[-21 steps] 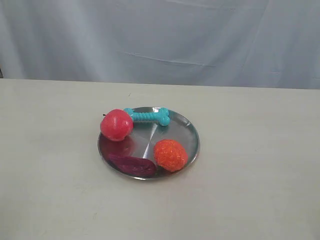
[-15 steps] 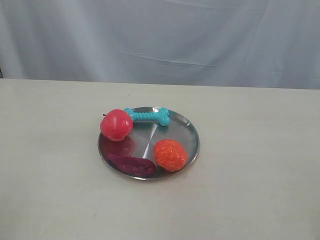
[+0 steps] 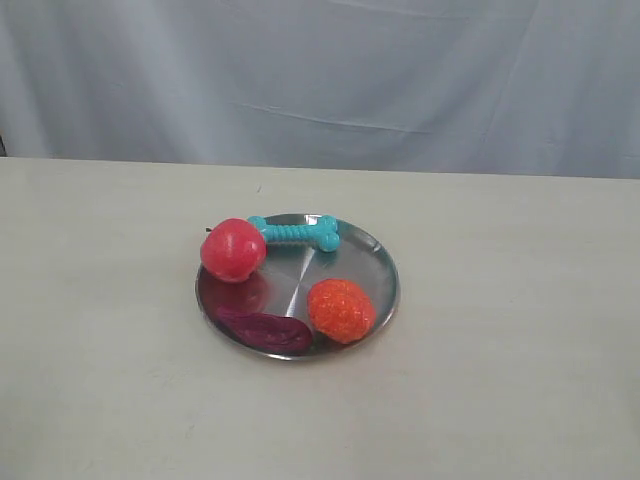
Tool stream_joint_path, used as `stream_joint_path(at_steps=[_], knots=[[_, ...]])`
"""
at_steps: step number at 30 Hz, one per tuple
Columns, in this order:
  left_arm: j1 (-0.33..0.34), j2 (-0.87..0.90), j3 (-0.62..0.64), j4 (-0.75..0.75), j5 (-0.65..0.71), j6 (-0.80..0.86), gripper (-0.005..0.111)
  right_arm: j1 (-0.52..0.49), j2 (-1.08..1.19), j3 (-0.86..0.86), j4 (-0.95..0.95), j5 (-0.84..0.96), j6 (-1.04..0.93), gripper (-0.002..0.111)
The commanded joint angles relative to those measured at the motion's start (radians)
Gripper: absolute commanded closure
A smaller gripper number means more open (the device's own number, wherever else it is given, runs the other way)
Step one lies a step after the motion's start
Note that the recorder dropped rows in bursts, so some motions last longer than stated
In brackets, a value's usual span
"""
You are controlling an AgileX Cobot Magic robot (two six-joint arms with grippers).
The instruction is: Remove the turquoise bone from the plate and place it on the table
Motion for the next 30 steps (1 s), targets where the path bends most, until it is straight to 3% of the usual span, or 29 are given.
stream_joint_path(at_steps=[1, 6, 11, 15, 18, 20, 21, 24, 25, 27, 30], knots=[[-0.008, -0.001, 0.003, -0.001, -0.005, -0.004, 0.107, 0.005, -0.005, 0.004, -0.025, -0.097, -0.056, 0.109], [-0.008, -0.001, 0.003, -0.001, -0.005, -0.004, 0.107, 0.005, -0.005, 0.004, -0.053, -0.36, -0.236, 0.109], [-0.008, -0.001, 0.003, -0.001, -0.005, -0.004, 0.107, 0.005, -0.005, 0.004, -0.053, -0.796, -0.249, 0.109], [-0.008, -0.001, 0.003, -0.001, -0.005, -0.004, 0.107, 0.005, -0.005, 0.004, -0.053, -1.044, -0.244, 0.109], [-0.008, -0.001, 0.003, -0.001, -0.005, -0.004, 0.107, 0.005, -0.005, 0.004, -0.057, -1.182, -0.078, 0.109], [-0.008, -0.001, 0.003, -0.001, -0.005, -0.004, 0.107, 0.005, -0.005, 0.004, -0.053, -1.242, 0.229, 0.109], [-0.008, -0.001, 0.003, -0.001, -0.005, -0.004, 0.107, 0.005, -0.005, 0.004, -0.025, -1.242, 0.446, 0.109], [-0.008, -0.001, 0.003, -0.001, -0.005, -0.004, 0.107, 0.005, -0.005, -0.044, 0.02, -1.027, 0.618, 0.109], [-0.008, -0.001, 0.003, -0.001, -0.005, -0.004, 0.107, 0.005, -0.005, -0.13, 0.031, -0.672, 0.646, 0.109], [-0.008, -0.001, 0.003, -0.001, -0.005, -0.004, 0.107, 0.005, 0.049, -0.271, 0.035, -0.274, 0.611, 0.109], [-0.008, -0.001, 0.003, -0.001, -0.005, -0.004, 0.107, 0.005, 0.216, -0.4, 0.035, -0.156, 0.607, 0.109]])
